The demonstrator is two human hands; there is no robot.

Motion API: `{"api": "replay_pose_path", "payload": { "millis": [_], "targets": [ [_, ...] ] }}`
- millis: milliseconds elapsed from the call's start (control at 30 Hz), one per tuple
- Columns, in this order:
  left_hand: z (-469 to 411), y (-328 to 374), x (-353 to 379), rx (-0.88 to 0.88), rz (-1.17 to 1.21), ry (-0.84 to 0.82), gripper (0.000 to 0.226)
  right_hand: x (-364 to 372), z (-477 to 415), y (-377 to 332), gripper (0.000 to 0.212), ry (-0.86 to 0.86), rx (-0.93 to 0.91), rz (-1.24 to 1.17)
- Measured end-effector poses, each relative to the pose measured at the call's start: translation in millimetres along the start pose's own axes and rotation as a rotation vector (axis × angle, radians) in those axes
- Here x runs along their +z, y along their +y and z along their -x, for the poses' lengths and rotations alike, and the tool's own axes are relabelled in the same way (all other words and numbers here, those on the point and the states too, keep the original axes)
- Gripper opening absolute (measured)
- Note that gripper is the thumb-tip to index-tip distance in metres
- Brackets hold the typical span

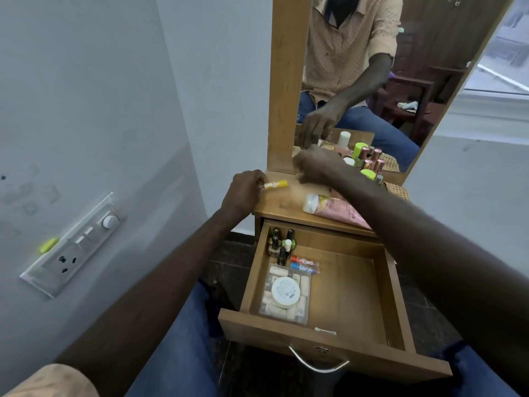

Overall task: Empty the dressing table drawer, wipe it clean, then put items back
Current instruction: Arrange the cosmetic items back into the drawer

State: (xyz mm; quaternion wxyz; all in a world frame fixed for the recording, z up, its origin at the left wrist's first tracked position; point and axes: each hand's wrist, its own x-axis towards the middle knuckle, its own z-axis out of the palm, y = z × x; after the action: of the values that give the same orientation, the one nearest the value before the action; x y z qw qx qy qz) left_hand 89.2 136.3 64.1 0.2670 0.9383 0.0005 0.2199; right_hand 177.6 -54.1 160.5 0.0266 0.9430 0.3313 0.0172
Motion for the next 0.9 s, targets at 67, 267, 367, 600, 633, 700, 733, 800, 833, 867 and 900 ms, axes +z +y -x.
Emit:
{"api": "replay_pose_path", "payload": {
  "millis": [67, 267, 367, 600, 633, 700, 733, 800, 833, 867, 900],
  "targets": [
    [6, 2, -10, 0.008, 0.034, 0.033, 0.021, -15, 8, -1, 0.016, 0.137, -0.007, -0.114],
    [33, 34, -30, 0.063, 0.147, 0.056, 0.020, -24, 96, -21, 0.022, 0.404, 0.130, -0.787],
    [57, 59, -26, 0.124, 0.164, 0.009, 0.021, 13, 148, -22, 0.030, 0.344, 0.304, -1.148],
    [107, 99, 12, 0.165, 0.151, -0.158, 0.018, 93, 208, -16, 0.020, 0.214, 0.614, -1.476],
    [113, 103, 17, 0.171, 0.136, -0.171, 0.017, 98, 214, -16, 0.020, 0.207, 0.610, -1.490],
    [123, 108, 23, 0.190, 0.128, -0.166, 0.016, 105, 221, -16, 0.018, 0.221, 0.611, -1.495],
    [126, 109, 26, 0.190, 0.136, -0.163, 0.016, 108, 223, -15, 0.016, 0.228, 0.610, -1.496],
    [129, 110, 31, 0.153, 0.141, -0.182, 0.017, 115, 227, -13, 0.013, 0.220, 0.611, -1.502],
    [130, 110, 33, 0.134, 0.144, -0.196, 0.017, 119, 228, -12, 0.012, 0.206, 0.617, -1.504],
    [130, 109, 36, 0.117, 0.157, -0.204, 0.017, 122, 229, -11, 0.011, 0.191, 0.624, -1.506],
    [131, 107, 39, 0.100, 0.169, -0.209, 0.016, 124, 229, -9, 0.010, 0.176, 0.631, -1.513]
  ]
}}
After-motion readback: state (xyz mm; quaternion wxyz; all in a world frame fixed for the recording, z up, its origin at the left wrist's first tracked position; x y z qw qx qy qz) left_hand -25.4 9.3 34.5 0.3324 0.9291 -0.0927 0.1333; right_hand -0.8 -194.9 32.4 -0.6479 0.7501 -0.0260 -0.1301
